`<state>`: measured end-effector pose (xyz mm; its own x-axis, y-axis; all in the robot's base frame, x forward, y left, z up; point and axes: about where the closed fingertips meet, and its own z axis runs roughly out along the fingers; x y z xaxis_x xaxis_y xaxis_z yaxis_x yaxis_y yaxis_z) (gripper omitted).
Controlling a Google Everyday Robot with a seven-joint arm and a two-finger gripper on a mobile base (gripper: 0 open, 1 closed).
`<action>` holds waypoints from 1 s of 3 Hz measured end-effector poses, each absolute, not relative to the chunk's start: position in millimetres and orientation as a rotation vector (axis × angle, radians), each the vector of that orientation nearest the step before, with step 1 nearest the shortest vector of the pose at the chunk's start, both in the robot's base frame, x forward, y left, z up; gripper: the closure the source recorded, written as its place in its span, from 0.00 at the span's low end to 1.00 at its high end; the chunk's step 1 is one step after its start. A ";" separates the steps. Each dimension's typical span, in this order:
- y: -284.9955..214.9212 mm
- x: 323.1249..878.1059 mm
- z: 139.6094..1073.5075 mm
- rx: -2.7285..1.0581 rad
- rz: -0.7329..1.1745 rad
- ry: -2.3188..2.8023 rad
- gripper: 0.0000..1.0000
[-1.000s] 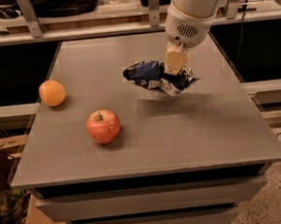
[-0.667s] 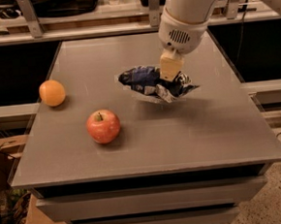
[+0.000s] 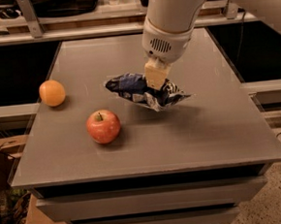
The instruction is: Move blue chip bag near apple
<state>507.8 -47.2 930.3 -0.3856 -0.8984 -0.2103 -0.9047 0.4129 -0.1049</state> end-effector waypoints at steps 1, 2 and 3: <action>-38.3 506.4 925.6 -1.587 0.056 2.447 0.84; -32.8 508.1 921.0 -1.587 0.077 2.453 0.60; -27.7 513.1 917.6 -1.590 0.087 2.449 0.36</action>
Offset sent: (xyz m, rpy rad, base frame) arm 0.0013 0.0192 -0.0160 0.0176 0.0563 -0.0034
